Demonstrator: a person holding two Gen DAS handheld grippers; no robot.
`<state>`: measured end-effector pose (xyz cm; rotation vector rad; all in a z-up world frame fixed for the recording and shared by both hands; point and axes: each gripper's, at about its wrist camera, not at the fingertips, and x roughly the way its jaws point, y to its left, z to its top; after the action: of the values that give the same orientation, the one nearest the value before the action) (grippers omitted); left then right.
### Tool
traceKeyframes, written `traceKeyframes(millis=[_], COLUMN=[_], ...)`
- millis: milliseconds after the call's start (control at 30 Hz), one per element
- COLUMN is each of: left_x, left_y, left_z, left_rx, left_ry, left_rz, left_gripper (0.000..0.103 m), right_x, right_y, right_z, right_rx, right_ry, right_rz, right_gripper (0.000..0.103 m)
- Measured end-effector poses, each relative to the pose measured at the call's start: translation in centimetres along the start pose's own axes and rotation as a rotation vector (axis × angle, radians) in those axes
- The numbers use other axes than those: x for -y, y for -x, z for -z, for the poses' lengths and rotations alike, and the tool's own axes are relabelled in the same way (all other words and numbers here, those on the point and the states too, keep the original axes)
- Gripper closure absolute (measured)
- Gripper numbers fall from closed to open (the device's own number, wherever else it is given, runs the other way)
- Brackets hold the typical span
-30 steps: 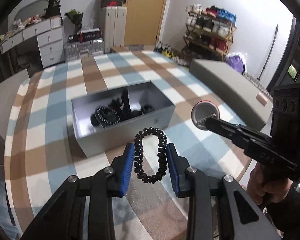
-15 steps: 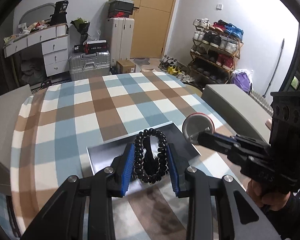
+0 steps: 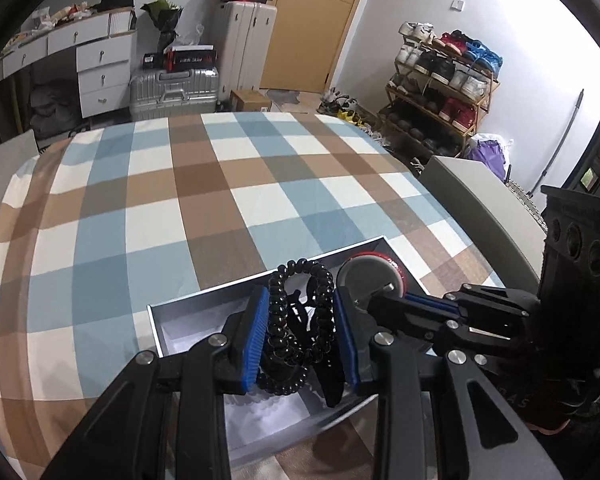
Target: Organize jewelry
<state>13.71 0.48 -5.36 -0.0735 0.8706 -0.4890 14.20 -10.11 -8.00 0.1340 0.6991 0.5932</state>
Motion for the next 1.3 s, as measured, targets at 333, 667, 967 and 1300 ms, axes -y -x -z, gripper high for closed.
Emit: traceKeyframes(millis=[333, 667, 967, 1300], left_x=[-0.3, 0.1, 1.4, 2.9], left_y=[-0.2, 1.1, 5.1, 9.5], left_z=[-0.2, 0.0, 0.0, 2.6], left_rx=[0.007, 0.038, 0.256, 0.628], left_ry=[0.012, 0.004, -0.010, -0.046], left_rz=[0.003, -0.020, -0.157, -0.343], left_gripper=[0.060, 0.043, 0.036, 0.001], right_x=[0.1, 0.2, -0.5, -2.1], right_y=[-0.3, 2.5, 6.8, 10.5], right_z=[-0.1, 0.1, -0.5, 0.3], right_rx=[-0.007, 0.069, 0.223, 0.448], right_ry=[0.006, 0.003, 0.013, 0.089], right_rz=[0.022, 0.057, 0.069, 0.119], right_gripper=[0.095, 0.085, 0.056, 0.002])
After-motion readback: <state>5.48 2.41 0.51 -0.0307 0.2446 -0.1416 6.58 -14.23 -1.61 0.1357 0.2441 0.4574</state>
